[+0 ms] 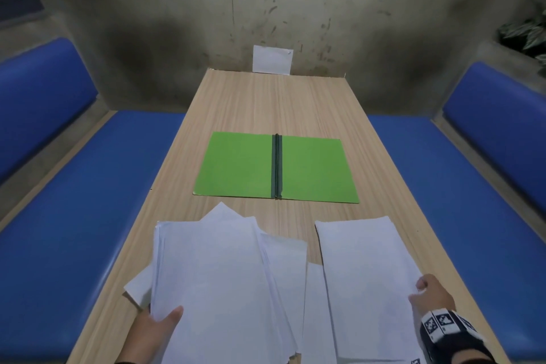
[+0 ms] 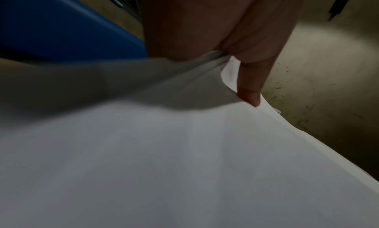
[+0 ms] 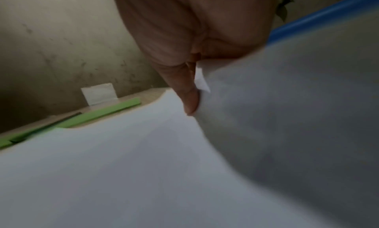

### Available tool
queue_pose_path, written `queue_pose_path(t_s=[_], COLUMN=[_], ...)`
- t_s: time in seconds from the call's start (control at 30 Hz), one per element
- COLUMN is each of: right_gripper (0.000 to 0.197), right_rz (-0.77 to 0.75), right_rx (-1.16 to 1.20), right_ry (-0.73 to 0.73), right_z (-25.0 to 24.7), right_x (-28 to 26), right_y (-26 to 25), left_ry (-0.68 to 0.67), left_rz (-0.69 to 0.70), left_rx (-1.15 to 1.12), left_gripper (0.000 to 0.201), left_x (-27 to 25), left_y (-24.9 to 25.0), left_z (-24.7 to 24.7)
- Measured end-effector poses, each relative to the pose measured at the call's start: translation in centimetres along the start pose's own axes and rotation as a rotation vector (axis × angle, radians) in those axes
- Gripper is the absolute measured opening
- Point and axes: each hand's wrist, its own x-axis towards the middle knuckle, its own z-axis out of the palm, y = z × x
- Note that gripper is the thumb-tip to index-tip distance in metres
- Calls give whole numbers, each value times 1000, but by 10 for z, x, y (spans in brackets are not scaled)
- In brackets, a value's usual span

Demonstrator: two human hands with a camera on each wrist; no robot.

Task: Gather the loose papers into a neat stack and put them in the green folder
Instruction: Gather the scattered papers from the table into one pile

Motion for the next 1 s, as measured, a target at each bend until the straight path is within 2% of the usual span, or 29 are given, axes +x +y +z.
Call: queue_pose_path(t_s=[0.1, 0.13, 0.27, 0.33, 0.43, 0.53, 0.63, 0.73, 0.93, 1.0], right_gripper=[50, 55, 33, 30, 34, 30, 19, 21, 41, 55], right_rz=[-70, -77, -67, -30, 11, -32, -135, -216, -366, -384], right_rx=[175, 228, 470, 583, 573, 599, 448, 271, -317, -446], right_ry=[-28, -24, 37, 59, 23, -77, -216, -323, -320, -378], right_z=[-12, -18, -56, -71, -73, -60, -51, -42, -10, 1], right_x=[6, 8, 6, 6, 7, 5, -11, -19, -1, -2], right_y=[-5, -6, -5, 2, 18, 33, 24, 12, -7, -13], left_ry=[-6, -7, 7, 21, 48, 75, 97, 140, 164, 160], left_rz=[31, 34, 36, 30, 28, 33, 61, 94, 90, 99], left_rx=[-2, -11, -31, -56, -84, -131, -142, -107, -72, -102], left_gripper=[53, 51, 42, 41, 42, 36, 30, 28, 32, 31], left_x=[-4, -4, -6, -6, -6, -6, -7, -8, -7, -11], left_y=[3, 4, 9, 11, 13, 18, 21, 22, 22, 24], left_z=[-2, -3, -10, -13, -18, -22, -27, -33, -43, -42])
